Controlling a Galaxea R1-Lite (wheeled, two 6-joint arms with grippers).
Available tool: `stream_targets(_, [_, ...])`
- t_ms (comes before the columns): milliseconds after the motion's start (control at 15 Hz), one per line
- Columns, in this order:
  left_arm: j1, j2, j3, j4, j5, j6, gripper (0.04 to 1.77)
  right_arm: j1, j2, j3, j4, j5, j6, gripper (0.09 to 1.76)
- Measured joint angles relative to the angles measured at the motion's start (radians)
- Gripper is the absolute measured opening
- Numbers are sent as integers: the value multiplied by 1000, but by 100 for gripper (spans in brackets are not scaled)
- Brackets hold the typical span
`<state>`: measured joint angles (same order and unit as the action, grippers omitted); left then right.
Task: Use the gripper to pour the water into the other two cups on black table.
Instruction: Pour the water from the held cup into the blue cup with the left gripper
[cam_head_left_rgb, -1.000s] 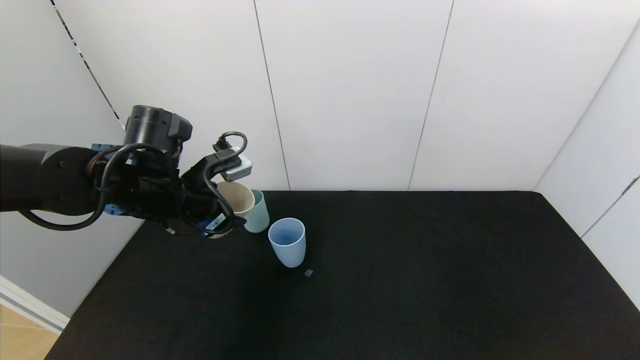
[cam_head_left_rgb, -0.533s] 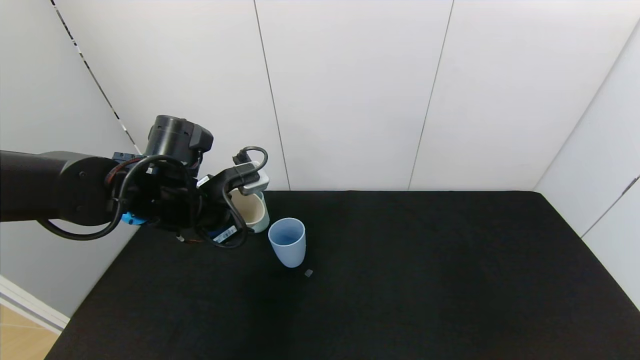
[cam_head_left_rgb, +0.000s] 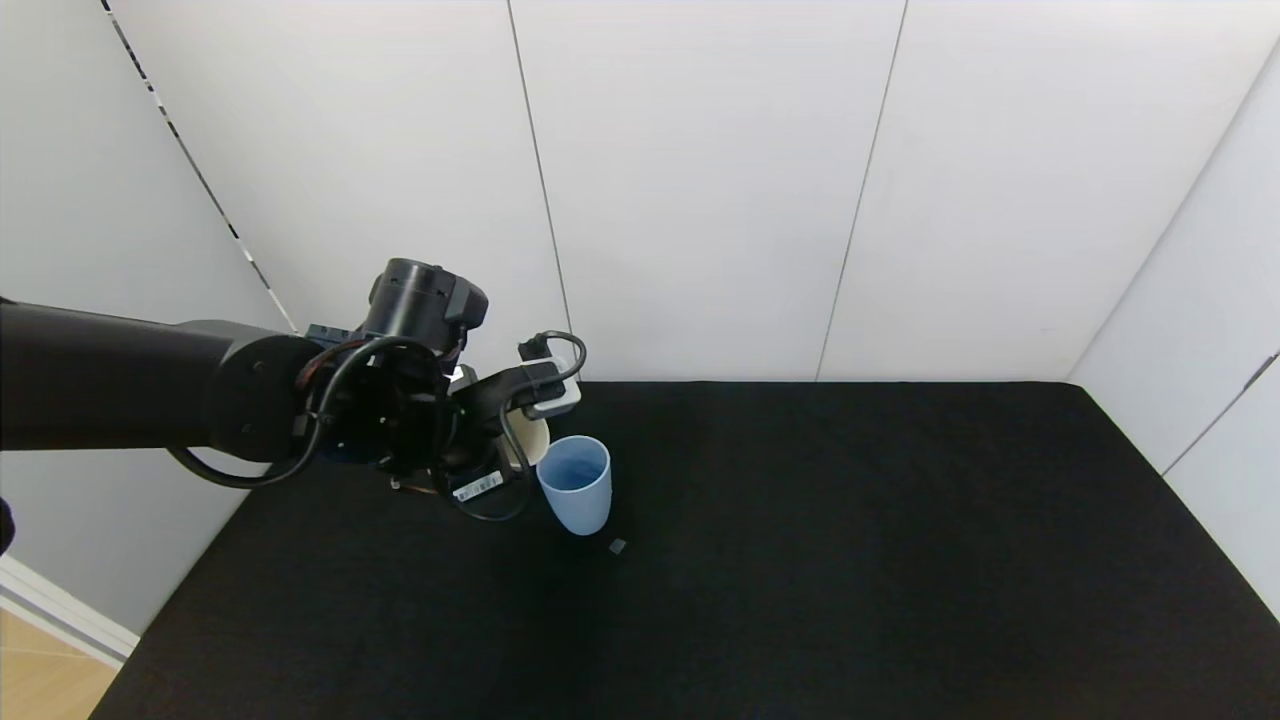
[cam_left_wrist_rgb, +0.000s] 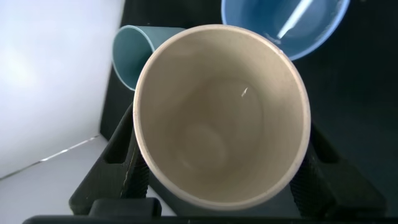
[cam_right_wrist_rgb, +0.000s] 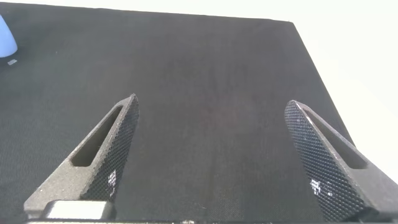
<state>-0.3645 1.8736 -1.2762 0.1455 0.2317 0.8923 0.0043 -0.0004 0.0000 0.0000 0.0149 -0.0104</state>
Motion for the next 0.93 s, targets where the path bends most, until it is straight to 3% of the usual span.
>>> stream_targets(400, [-29,64,-70,0,93,116,124,0,0,0,0,0,0,171])
stream_targets(933, [-29,86,-86,1,104,220,124,0,0,0,0,0,0,171])
